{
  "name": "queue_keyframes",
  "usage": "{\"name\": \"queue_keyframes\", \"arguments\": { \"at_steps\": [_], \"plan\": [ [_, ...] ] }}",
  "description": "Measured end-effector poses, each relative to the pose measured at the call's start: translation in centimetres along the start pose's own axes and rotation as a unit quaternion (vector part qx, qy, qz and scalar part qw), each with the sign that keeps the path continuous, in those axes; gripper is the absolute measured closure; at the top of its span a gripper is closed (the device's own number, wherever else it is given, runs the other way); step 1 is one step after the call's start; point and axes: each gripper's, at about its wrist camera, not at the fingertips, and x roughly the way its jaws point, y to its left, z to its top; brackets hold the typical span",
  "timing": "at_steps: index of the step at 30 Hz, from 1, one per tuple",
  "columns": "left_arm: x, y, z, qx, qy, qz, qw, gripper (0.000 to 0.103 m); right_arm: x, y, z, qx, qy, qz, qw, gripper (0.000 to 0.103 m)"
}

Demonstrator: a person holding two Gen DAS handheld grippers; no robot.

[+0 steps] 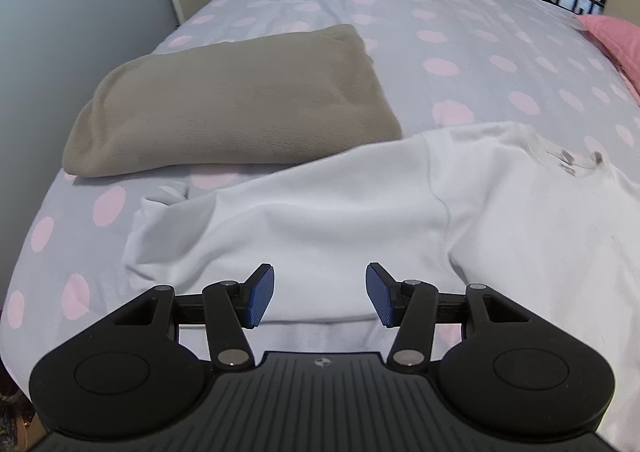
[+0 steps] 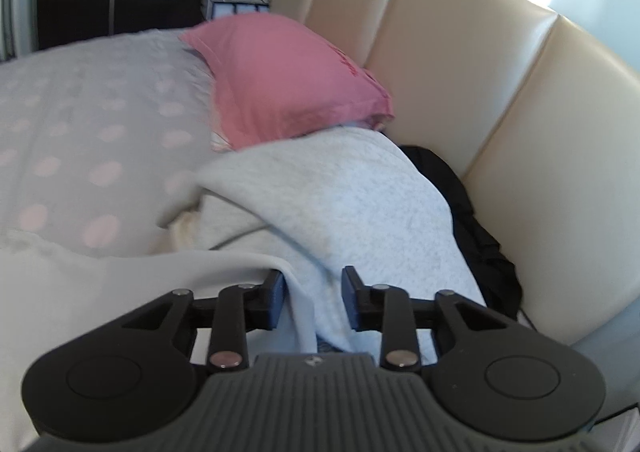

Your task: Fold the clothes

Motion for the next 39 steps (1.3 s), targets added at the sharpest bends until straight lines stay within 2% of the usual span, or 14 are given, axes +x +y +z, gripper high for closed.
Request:
{"name": "queue_keyframes", "arguments": {
  "at_steps": [6, 10, 16, 20, 22, 28, 33, 35, 37, 38, 39],
  "plan": [
    [-0.2, -2.1, -2.0, 0.039, 0.015, -0.013, 0.9991, 0.053, -0.9, 1.7, -0.5, -0.035, -0.002, 0.01, 0.999, 0.06],
    [-1.1, -2.8, -2.7, 0.059, 0.005, -0.007, 0.9982, 0.053, 0.7, 1.0, -1.7, -0.007, 0.036, 0.033, 0.999, 0.054],
    [-1.0, -2.4, -2.9, 0.047, 0.008, -0.008, 0.9988, 0.051, 1.9, 0.0, -4.7, 0.053, 0.071, 0.085, 0.992, 0.052],
    [-1.0, -2.2, -2.8, 0.041, 0.01, -0.011, 0.9991, 0.051, 1.7, 0.1, -6.6, 0.041, 0.065, 0.12, 0.99, 0.051],
    [-1.0, -2.3, -2.8, 0.044, 0.009, -0.012, 0.9989, 0.051, 1.6, 0.5, -7.4, 0.014, 0.058, 0.132, 0.989, 0.047],
    [-0.8, -2.8, -2.9, 0.054, 0.011, -0.01, 0.9984, 0.051, 3.0, 1.6, -9.3, -0.042, 0.059, 0.133, 0.988, 0.042],
    [-0.7, -2.7, -3.0, 0.053, 0.01, -0.007, 0.9985, 0.051, 5.0, 2.1, -10.6, -0.074, 0.057, 0.103, 0.99, 0.04],
    [-0.6, -2.7, -3.0, 0.051, 0.011, -0.005, 0.9986, 0.051, 5.5, 2.0, -10.8, -0.06, 0.054, 0.1, 0.992, 0.039],
    [-0.5, -2.6, -3.0, 0.05, 0.014, -0.003, 0.9987, 0.051, 6.0, 1.9, -10.9, -0.045, 0.052, 0.097, 0.993, 0.042],
    [-0.4, -2.5, -3.0, 0.05, 0.015, -0.002, 0.9987, 0.051, 5.9, 1.9, -10.9, -0.037, 0.049, 0.103, 0.993, 0.049],
    [-0.4, -2.5, -3.0, 0.05, 0.015, -0.002, 0.9986, 0.051, 5.9, 1.9, -10.9, -0.03, 0.045, 0.11, 0.992, 0.069]
  ]
}}
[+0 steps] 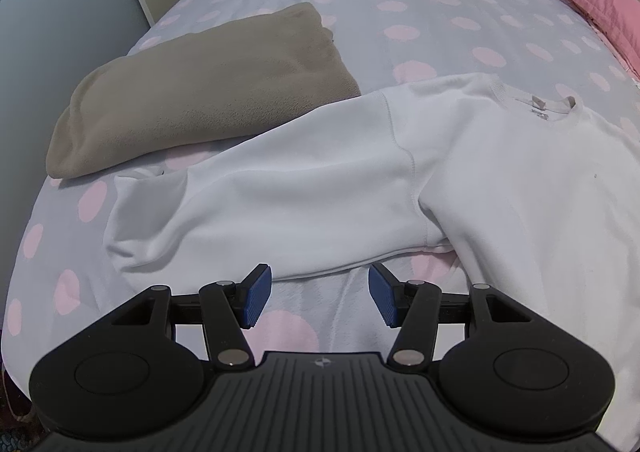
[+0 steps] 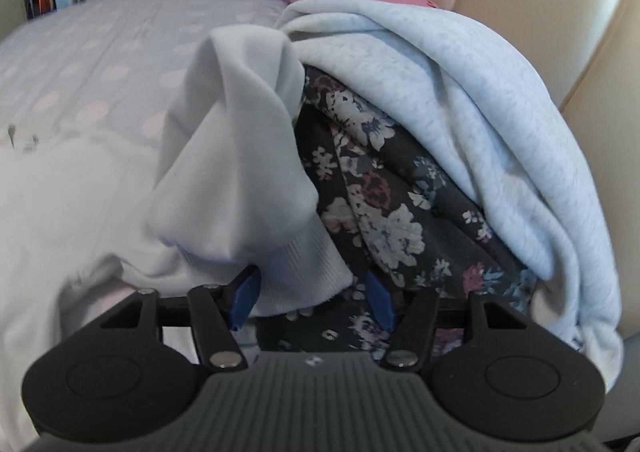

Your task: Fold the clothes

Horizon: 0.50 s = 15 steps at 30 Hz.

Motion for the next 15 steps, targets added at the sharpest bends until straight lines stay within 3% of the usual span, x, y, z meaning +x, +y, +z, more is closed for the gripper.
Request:
{"name": "queue_keyframes", "arguments": {
  "at_steps": [1, 2, 9, 15],
  "plan": [
    [0.0, 0.0, 0.0, 0.001, 0.0, 0.0, 1.0, 0.051, -0.1, 0.2, 0.0, 0.002, -0.001, 0.003, 1.0, 0.087],
    [0.0, 0.0, 0.0, 0.002, 0.0, 0.001, 1.0, 0.051, -0.3, 0.5, 0.1, -0.002, -0.003, -0.001, 1.0, 0.091],
    [0.1, -0.4, -0.1, 0.014, 0.004, 0.006, 0.9999, 0.051, -4.7, 0.5, 1.7, 0.0, -0.042, -0.048, 0.998, 0.094],
    [0.2, -0.8, -0.1, 0.02, 0.006, 0.006, 0.9998, 0.051, -11.1, -1.6, 6.8, 0.013, -0.122, -0.101, 0.987, 0.095]
  ]
}}
